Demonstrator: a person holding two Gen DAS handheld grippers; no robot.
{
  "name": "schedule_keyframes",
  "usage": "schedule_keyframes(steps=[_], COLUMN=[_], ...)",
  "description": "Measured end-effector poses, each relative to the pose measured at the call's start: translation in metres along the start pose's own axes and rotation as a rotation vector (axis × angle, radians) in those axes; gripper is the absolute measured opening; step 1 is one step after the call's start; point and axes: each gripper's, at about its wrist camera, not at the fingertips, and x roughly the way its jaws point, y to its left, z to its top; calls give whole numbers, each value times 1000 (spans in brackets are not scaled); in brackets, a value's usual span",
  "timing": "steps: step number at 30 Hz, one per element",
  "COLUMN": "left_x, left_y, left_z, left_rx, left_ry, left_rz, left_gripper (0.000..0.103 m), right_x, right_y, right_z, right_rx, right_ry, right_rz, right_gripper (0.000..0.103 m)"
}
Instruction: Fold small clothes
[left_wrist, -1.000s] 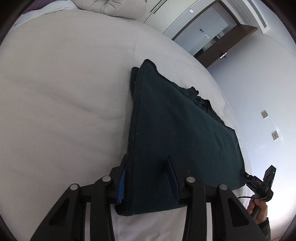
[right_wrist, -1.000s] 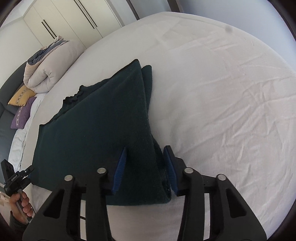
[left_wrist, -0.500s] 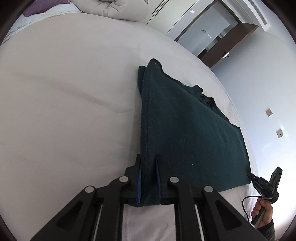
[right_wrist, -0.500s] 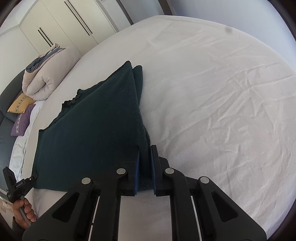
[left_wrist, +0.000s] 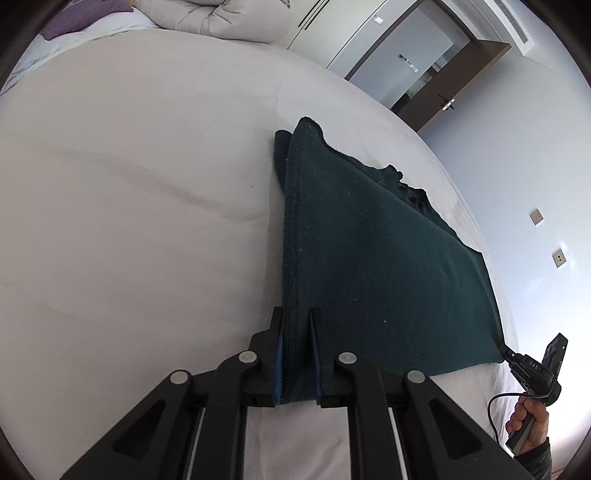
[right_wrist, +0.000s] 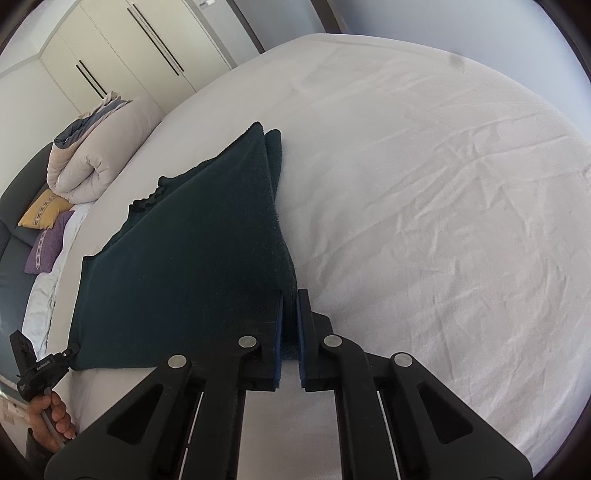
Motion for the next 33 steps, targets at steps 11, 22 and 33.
schedule_keyframes(steps=[11,22,33], left_x=[1,-9,-9], left_y=[3,2,7], left_z=[-4,-15,-21], left_rx=[16,18,0], left_ry=[-1,-24,-22], left_rz=[10,11,16], left_gripper=[13,11,8], right_x=[12,8,9], right_y=[-17,-6,-14], right_z=[-2,-4,-9], right_rx=[28,-17,16], right_ry=[38,25,37], right_rz=[16,-22,2], right_gripper=[5,5,5])
